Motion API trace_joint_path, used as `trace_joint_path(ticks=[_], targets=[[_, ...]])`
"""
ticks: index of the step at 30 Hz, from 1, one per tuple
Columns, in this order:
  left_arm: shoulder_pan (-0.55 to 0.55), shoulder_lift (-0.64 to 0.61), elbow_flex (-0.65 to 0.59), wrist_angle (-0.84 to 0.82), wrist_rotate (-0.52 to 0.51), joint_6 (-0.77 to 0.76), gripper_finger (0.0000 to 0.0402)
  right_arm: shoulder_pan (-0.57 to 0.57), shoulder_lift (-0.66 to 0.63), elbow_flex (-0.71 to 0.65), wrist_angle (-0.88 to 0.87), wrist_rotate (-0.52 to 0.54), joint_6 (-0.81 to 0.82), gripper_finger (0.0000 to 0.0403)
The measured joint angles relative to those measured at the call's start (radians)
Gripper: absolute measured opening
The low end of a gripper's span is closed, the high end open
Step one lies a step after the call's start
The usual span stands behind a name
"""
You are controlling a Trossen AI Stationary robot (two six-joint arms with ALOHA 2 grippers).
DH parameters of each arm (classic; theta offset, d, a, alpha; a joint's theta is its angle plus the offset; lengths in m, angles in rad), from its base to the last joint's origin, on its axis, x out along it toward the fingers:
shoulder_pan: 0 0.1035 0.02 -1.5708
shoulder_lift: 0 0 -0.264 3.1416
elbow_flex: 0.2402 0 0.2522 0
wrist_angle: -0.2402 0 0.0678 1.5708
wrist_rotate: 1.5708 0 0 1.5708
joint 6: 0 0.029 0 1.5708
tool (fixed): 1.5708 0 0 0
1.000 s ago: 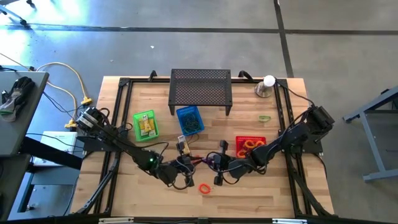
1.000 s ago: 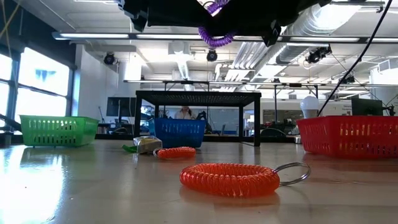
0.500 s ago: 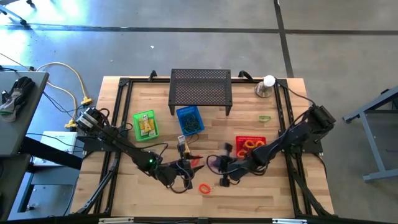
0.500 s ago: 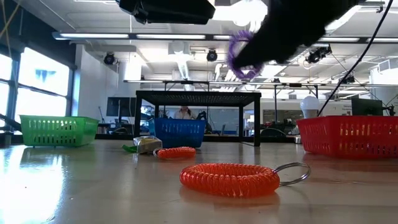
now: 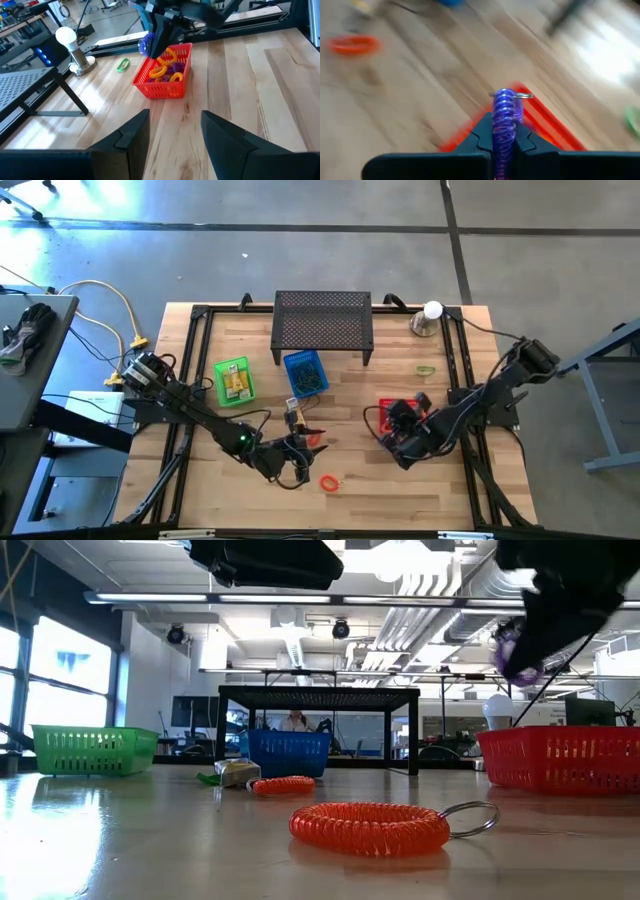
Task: Pick & Place Office Desk Supplies
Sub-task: Put the violet spring keychain into the red basket, then put the green rubber band into the blue basket
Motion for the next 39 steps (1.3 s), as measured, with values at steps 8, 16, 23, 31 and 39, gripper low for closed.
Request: trace_joint_path(ticks=[8, 16, 23, 31, 39], targets=[[0.000, 0.000, 0.000, -0.017, 0.000, -0.005, 0.0171, -0.010, 0.051, 0.000, -0.142, -0.078, 0.201, 0.0008], [0.000, 0.000, 0.000, -0.021, 0.000, -0.045, 0.0171, -0.034, 0.100, 0.000, -0.150, -0.138, 0.190, 0.0040], [-0.005, 0.000, 0.000, -0.022, -0.001, -0.073, 0.0171, -0.039, 0.115, -0.001, -0.163, -0.119, 0.157, 0.0123], [-0.003, 0.000, 0.000, -0.035, -0.001, -0.076, 0.0171, -0.038, 0.033, 0.048, -0.339, -0.104, 0.162, 0.0172], [-0.003, -0.001, 0.000, -0.047, 0.034, -0.076, 0.0171, -0.121, -0.126, 0.062, -0.623, -0.158, 0.255, 0.0151]])
